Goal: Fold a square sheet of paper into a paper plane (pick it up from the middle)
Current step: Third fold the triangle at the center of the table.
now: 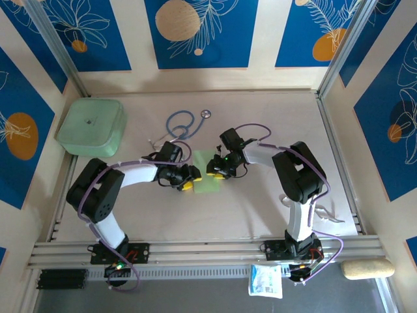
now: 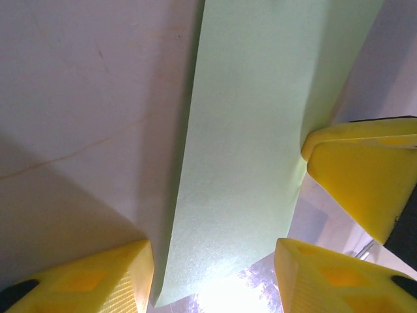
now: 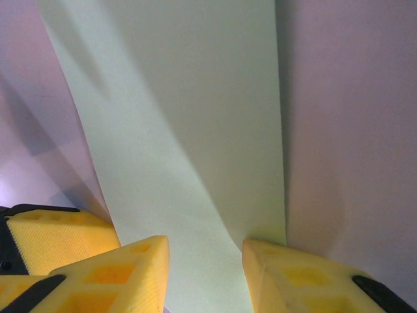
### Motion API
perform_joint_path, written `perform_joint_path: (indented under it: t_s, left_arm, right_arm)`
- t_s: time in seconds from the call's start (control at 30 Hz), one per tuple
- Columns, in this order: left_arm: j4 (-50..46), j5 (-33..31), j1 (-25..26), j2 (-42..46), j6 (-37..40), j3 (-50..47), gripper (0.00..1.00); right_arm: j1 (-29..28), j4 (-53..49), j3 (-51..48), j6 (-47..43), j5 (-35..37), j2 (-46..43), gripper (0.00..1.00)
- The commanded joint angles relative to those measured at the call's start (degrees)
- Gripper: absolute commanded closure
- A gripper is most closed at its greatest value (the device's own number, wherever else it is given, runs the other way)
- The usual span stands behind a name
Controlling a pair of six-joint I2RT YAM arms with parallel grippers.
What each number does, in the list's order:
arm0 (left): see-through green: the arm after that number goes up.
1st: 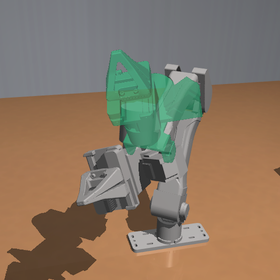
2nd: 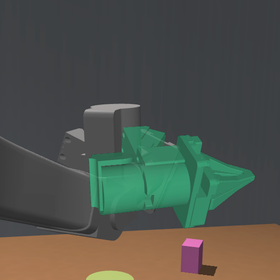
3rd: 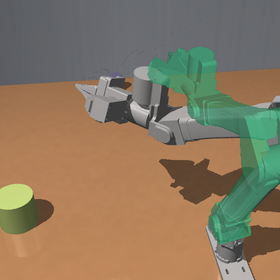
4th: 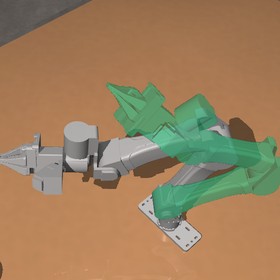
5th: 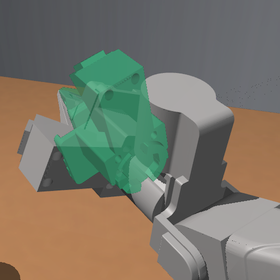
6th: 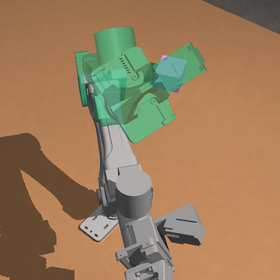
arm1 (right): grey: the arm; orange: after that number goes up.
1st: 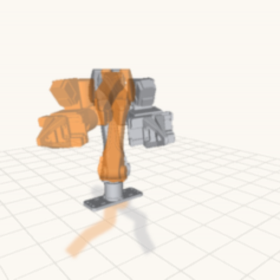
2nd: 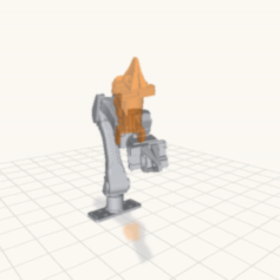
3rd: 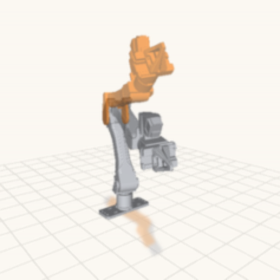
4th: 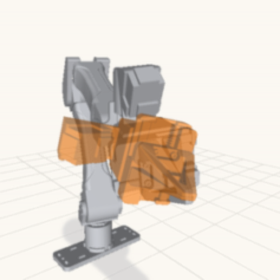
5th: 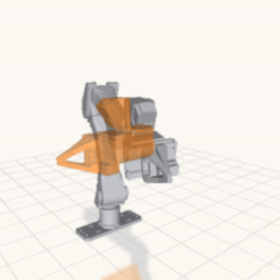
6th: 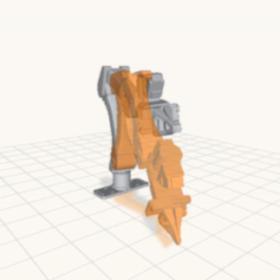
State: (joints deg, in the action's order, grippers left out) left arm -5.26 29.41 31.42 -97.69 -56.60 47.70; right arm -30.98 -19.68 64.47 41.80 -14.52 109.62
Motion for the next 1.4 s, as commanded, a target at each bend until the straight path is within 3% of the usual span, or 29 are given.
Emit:
perform_joint_path:
  t_s: [0.0,0.43,0.87,1.37]
  left_arm:
    - [1.16,3.50,0.58,-1.29,-0.12,1.59,0.49]
    - [1.27,6.04,-0.24,1.58,0.63,2.34,0.57]
    - [5.69,3.73,-1.54,-2.53,-6.90,2.38,0.67]
    - [12.30,3.61,-2.10,-3.55,-12.94,-2.69,0.62]
  right_arm:
    - [0.35,-2.03,-2.26,-0.84,2.75,3.14,0.61]
    - [0.40,-2.38,-2.15,-1.37,2.92,3.03,0.61]
    - [0.37,-0.18,-3.22,-2.51,2.83,1.23,0.61]
    - [0.48,0.17,-3.38,-2.68,3.27,0.58,0.61]
